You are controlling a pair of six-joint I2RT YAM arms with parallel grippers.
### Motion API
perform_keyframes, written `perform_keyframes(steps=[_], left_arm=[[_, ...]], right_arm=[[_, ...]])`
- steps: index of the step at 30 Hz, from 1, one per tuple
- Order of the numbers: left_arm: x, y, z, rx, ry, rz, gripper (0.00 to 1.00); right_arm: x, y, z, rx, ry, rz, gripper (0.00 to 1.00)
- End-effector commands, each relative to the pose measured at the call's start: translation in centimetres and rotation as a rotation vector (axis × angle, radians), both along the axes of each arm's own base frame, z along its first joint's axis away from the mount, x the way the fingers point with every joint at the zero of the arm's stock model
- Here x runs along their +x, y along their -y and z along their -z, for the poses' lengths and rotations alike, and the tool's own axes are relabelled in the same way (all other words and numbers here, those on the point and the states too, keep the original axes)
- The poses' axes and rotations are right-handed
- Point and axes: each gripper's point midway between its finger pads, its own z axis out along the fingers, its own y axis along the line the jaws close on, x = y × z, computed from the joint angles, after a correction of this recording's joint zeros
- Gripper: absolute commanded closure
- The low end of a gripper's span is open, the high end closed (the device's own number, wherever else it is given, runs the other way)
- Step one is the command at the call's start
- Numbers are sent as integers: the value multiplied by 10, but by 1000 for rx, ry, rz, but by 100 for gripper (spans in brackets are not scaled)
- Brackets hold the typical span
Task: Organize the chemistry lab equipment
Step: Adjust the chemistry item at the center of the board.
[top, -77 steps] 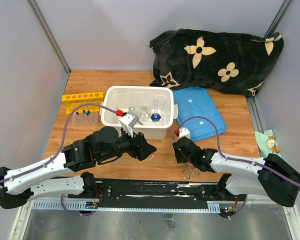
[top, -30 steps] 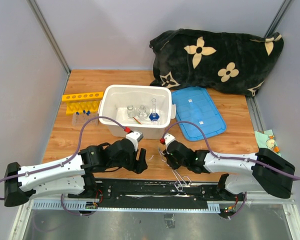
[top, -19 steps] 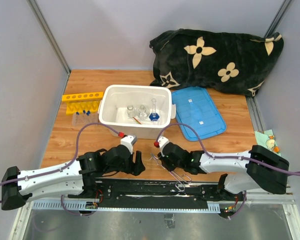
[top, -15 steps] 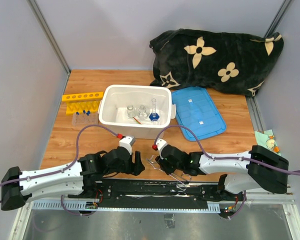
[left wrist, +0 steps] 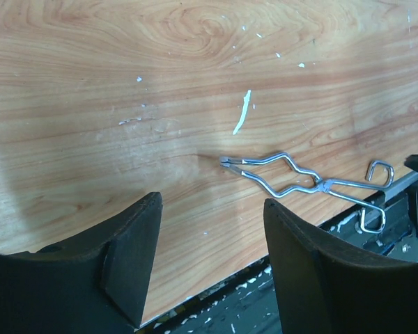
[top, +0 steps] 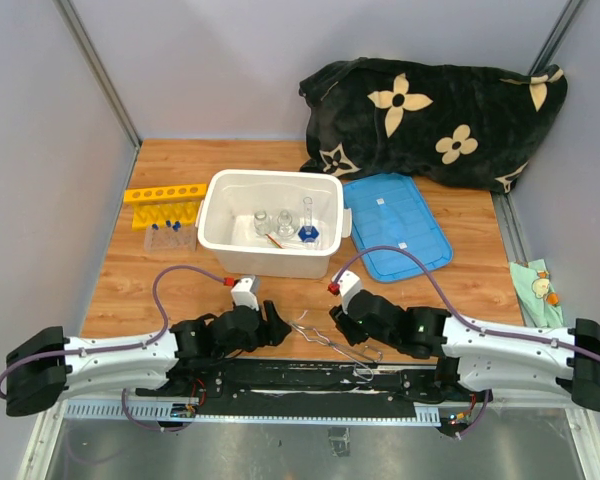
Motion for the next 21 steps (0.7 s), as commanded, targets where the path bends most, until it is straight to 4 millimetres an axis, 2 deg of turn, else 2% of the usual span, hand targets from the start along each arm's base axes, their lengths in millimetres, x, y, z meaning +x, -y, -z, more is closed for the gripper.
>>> perform_keyframes(steps=[1, 5, 8, 10, 13, 17, 21], left_arm=[[13, 14, -16, -112, 48, -60, 36], [14, 30, -31, -167, 93, 0, 39], [16, 40, -36, -97, 114, 57, 39], [15, 47, -33, -42, 100, 117, 39], [9, 49, -12, 12, 29, 177, 39], [3, 42, 4, 16, -8, 193, 40], [5, 28, 11, 18, -11, 157, 41]], right_arm=[[3, 16, -14, -26, 35, 42, 57], [1, 21, -18, -11, 37, 48, 57], [0, 22, -19, -3, 36, 48, 58], [0, 22, -20, 2, 36, 48, 58], [-1, 24, -22, 5, 35, 45, 58], [-2, 28, -23, 18, 39, 55, 59], [-3, 31, -24, 38, 40, 62, 60]])
